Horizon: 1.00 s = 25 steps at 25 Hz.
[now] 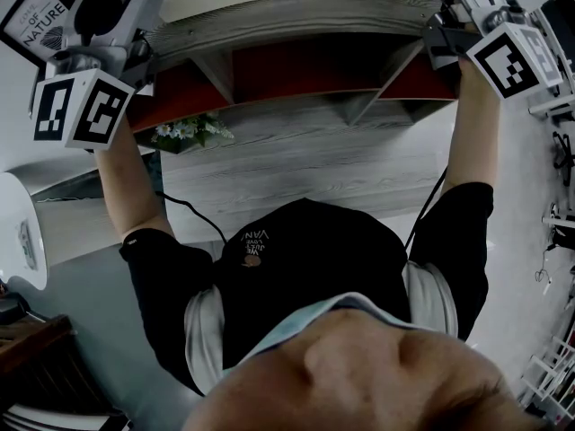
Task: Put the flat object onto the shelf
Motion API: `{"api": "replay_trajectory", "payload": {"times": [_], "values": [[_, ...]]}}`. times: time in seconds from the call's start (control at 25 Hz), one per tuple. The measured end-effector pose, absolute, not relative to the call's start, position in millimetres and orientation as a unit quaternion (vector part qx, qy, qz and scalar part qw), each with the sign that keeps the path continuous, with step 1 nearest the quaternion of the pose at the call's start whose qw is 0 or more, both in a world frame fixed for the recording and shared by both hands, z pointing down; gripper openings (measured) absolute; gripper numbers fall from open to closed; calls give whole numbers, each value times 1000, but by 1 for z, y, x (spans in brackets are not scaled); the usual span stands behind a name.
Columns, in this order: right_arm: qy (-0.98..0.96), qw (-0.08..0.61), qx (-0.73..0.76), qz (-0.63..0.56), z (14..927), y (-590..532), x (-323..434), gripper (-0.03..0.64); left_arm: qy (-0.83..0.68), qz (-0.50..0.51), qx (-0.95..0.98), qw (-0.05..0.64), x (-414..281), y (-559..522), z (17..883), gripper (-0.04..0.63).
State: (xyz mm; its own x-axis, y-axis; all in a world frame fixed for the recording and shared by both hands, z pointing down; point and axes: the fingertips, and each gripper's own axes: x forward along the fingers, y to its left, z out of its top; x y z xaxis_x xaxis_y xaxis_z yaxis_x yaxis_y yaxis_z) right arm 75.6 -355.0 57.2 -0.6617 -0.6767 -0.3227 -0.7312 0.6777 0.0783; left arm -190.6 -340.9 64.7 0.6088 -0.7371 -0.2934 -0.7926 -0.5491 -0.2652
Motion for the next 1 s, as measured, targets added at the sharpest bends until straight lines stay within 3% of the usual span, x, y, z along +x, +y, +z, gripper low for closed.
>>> {"api": "replay_trajectory", "payload": {"times": [1.0], "values": [[892,162,-412,92,54,-347,88,244,442,79,-876,176,-197,-335,70,318]]}}
